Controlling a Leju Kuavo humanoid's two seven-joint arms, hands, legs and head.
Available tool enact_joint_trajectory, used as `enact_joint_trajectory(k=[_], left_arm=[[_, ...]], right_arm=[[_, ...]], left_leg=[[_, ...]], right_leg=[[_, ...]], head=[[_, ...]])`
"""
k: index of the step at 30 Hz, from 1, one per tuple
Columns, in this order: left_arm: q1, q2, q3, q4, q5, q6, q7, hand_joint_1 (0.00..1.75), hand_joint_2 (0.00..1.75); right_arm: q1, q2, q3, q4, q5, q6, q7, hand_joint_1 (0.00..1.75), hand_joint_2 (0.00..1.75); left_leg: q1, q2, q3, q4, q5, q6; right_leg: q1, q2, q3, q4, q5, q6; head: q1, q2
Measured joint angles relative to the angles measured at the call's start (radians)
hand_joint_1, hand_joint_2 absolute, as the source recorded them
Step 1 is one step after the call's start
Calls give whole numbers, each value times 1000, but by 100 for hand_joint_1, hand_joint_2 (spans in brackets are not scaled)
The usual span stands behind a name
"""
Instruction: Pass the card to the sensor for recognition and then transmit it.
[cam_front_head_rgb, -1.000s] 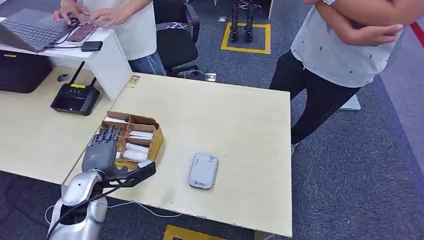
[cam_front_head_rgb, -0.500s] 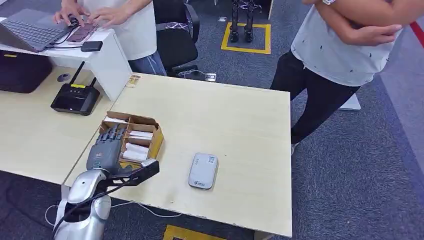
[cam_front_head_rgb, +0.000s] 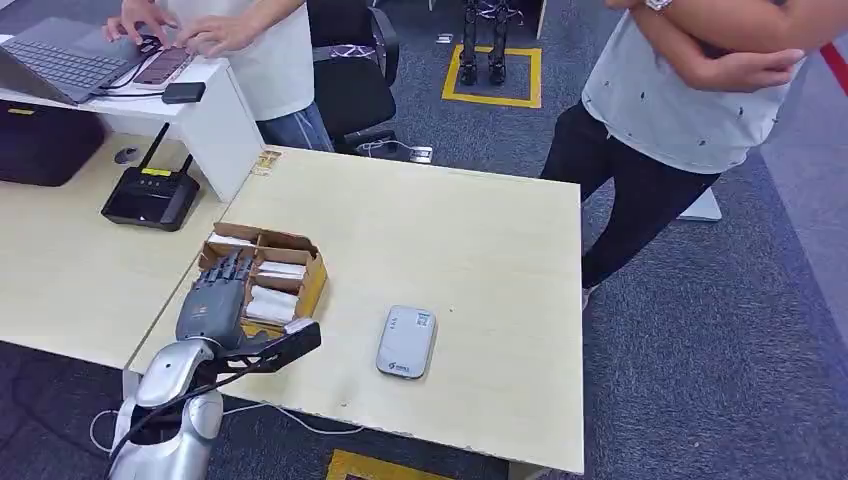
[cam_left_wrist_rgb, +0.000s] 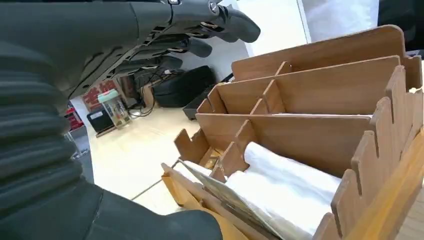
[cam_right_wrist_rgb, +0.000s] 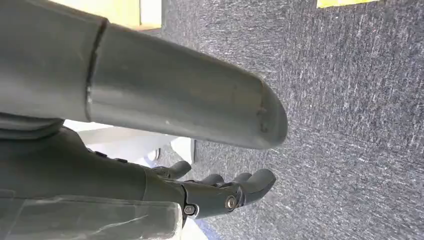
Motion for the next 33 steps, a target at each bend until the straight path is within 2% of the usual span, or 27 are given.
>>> enact_joint_trajectory(k=[14,33], left_arm=[[20,15,0,5,3,-31,26,0,175],[29,6,0,16,13,-28,17,0,175]], right_arm=[[0,0,3,0,0,0,2,0,0],[0,0,4,-2,0,0,6,0,0]], left_leg=[[0,0,0,0,0,0],[0,0,0,0,0,0]], right_leg=[[0,0,0,0,0,0],[0,0,0,0,0,0]], head=[[0,0],[0,0]])
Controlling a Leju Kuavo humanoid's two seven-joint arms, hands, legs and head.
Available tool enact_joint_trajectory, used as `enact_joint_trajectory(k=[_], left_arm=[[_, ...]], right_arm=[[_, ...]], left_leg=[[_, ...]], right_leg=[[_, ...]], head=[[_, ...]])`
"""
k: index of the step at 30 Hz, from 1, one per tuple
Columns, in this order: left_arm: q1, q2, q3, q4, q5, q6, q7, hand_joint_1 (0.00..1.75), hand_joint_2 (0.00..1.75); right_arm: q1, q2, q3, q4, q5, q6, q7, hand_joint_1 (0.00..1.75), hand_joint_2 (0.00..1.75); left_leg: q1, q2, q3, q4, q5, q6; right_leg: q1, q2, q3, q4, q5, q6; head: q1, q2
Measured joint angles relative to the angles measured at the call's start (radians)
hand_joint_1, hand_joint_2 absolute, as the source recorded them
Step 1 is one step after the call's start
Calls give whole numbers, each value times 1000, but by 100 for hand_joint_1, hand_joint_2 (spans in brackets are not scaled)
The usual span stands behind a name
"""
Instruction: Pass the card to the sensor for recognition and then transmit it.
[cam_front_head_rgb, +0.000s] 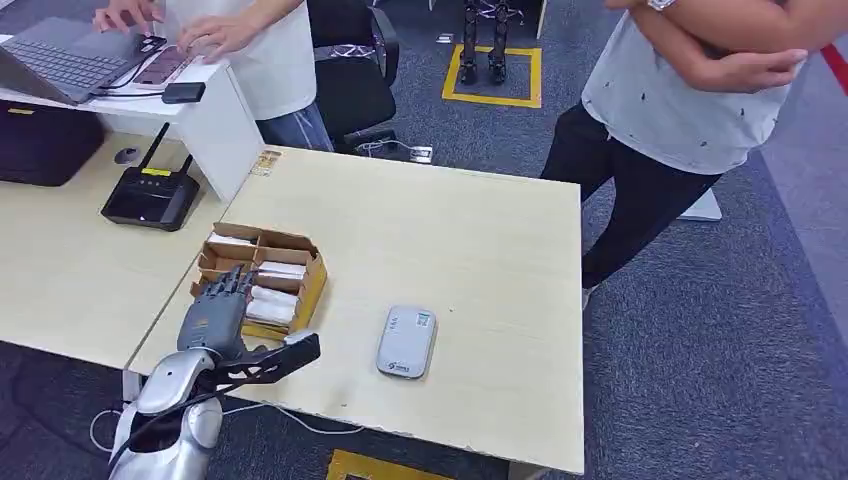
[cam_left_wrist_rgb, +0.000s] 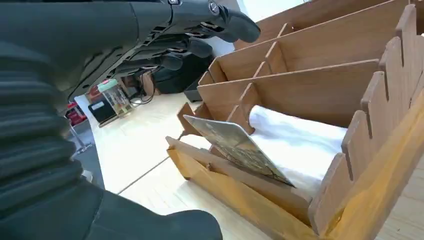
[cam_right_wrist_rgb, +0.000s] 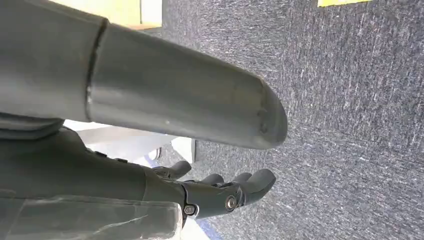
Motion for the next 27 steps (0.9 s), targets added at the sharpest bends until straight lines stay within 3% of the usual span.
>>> enact_joint_trajectory(k=[9,10,11,27], left_arm=[[0,-2,0,0,0,0,0,7,175],[0,-2,0,0,0,0,0,152,175],[0,-2,0,0,0,0,0,175,175],[-9,-6,0,2,12,15,-5,175,175]], right_arm=[[0,0,3,0,0,0,3,0,0],[0,0,3,0,0,0,3,0,0],[0,0,3,0,0,0,3,0,0],[0,0,10,0,0,6,3,0,0]], left_leg=[[0,0,0,0,0,0],[0,0,0,0,0,0],[0,0,0,0,0,0],[0,0,0,0,0,0]], right_leg=[[0,0,0,0,0,0],[0,0,0,0,0,0],[0,0,0,0,0,0],[0,0,0,0,0,0]], head=[[0,0],[0,0],[0,0],[0,0]])
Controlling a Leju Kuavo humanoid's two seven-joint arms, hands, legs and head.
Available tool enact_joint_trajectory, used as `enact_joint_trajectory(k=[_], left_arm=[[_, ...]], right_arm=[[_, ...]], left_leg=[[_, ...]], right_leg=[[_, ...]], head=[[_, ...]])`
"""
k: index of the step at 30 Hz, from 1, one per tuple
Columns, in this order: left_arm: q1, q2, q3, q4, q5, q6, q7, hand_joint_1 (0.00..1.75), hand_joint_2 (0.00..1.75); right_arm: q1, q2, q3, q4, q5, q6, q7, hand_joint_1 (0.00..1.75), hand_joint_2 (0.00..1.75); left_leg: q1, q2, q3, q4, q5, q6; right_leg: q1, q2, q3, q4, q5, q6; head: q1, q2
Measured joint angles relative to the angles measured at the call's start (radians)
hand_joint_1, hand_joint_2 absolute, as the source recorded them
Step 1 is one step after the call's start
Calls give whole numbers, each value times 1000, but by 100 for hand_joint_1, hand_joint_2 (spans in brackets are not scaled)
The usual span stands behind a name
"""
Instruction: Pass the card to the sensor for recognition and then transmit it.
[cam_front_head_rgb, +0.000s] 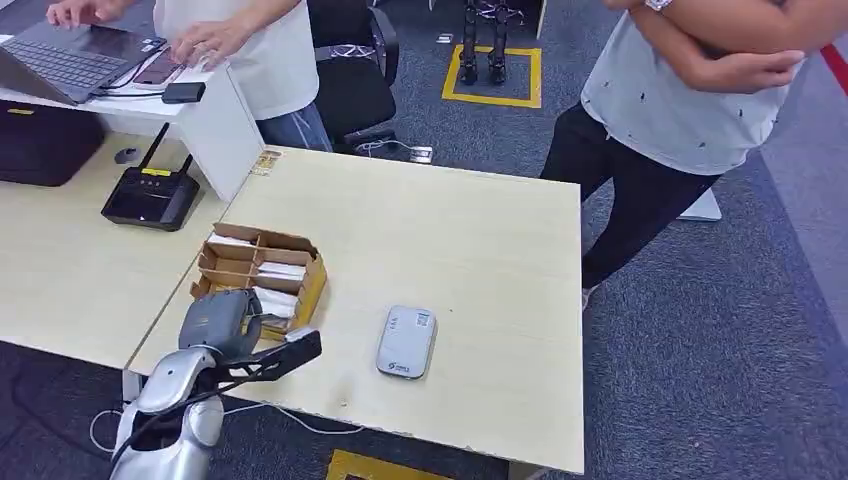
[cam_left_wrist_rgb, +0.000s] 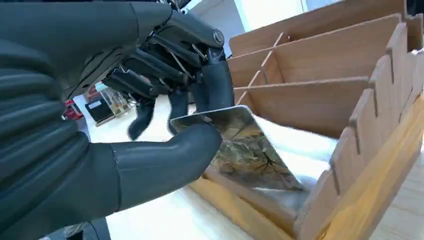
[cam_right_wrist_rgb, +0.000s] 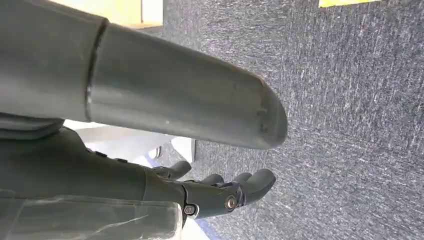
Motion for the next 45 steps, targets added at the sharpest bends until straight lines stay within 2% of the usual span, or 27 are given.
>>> enact_joint_trajectory(k=[13,18,22,28,36,40,42,45], left_arm=[[-8,-1,0,0,29,25,-20,175,175],[-26,-2,0,0,58,76,-50,175,175],[-50,-3,0,-7,75,85,-57,175,175],[-84,8,-5,-27,134,59,-71,175,175],[-191,75,-6,-66,270,-32,-68,175,175],[-215,84,-6,-69,306,-48,-65,175,175],[-285,102,-6,-69,374,-84,-41,175,175],[-347,109,-6,-55,367,-87,-20,175,175]], right_arm=[[0,0,6,0,0,0,0,0,0],[0,0,7,0,0,0,-1,0,0],[1,0,7,0,0,0,-4,0,0],[1,0,7,0,0,3,-3,0,0],[1,0,7,0,0,3,-8,0,0],[2,0,7,1,0,4,-10,0,0],[1,0,7,2,0,5,-12,0,0],[-3,2,16,4,0,13,-4,0,0]], left_leg=[[0,0,0,0,0,0],[0,0,0,0,0,0],[0,0,0,0,0,0],[0,0,0,0,0,0],[0,0,0,0,1,0],[0,0,0,0,1,-1],[0,0,0,0,1,-1],[0,0,0,0,1,-1]], right_leg=[[0,0,0,0,0,0],[0,0,0,0,0,0],[0,0,0,0,0,0],[0,0,0,0,0,0],[0,0,0,0,0,0],[0,0,0,0,0,0],[0,0,0,0,0,0],[0,0,0,0,0,0]], head=[[0,0],[0,0],[0,0],[0,0],[0,0],[0,0],[0,0],[0,0]])
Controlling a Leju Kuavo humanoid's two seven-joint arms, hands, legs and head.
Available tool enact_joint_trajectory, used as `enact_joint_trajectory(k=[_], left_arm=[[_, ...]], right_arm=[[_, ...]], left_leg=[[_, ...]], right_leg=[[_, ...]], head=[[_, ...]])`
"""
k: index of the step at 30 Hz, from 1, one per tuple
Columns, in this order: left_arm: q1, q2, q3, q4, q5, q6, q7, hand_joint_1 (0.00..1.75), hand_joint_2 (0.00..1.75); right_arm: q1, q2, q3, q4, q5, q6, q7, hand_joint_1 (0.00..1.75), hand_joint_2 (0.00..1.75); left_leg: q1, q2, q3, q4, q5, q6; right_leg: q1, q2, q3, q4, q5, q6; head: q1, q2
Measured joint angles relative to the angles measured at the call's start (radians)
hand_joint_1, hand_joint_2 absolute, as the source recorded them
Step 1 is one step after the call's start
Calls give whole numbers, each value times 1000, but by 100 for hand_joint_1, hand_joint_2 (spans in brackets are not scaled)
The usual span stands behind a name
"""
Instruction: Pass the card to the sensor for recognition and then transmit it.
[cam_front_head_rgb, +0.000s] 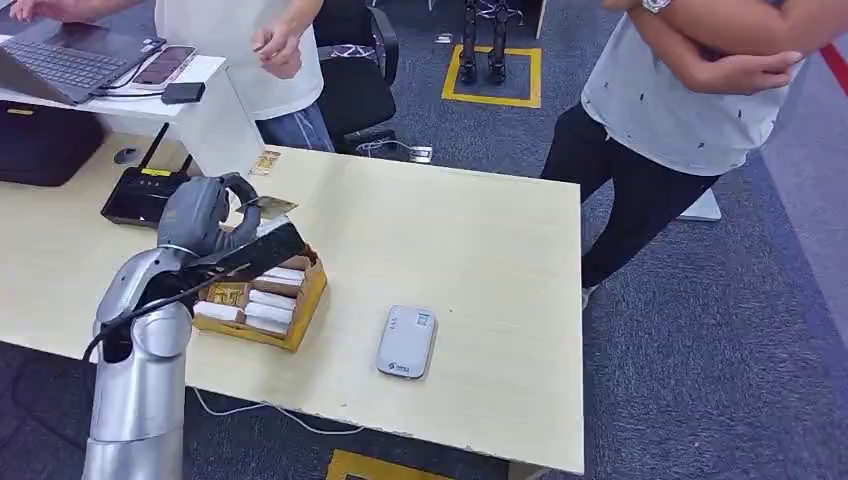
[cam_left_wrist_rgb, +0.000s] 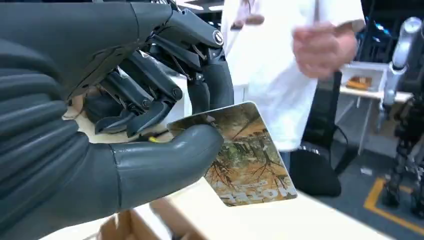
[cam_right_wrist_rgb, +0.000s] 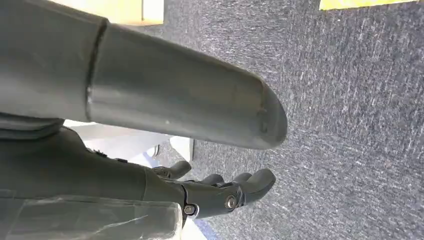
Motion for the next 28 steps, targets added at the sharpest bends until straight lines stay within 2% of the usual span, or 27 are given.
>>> enact_joint_trajectory(k=[11,16,19,28], left_arm=[[-186,-22,0,189,-111,5,31,175,175],[-195,-25,0,200,-116,5,32,175,175],[-286,-47,0,340,-168,11,43,175,175],[-329,-80,0,440,-188,28,27,175,175]], right_arm=[[-37,20,54,9,0,21,28,0,0],[-39,21,56,9,0,21,28,0,0],[-45,31,78,17,0,26,36,0,0],[-45,37,89,22,0,29,40,0,0]], left_leg=[[0,0,0,0,0,0],[0,0,0,0,0,0],[0,0,0,0,0,0],[0,0,0,0,0,0]], right_leg=[[0,0,0,0,0,0],[0,0,0,0,0,0],[0,0,0,0,0,0],[0,0,0,0,0,0]], head=[[0,0],[0,0],[0,0],[0,0]])
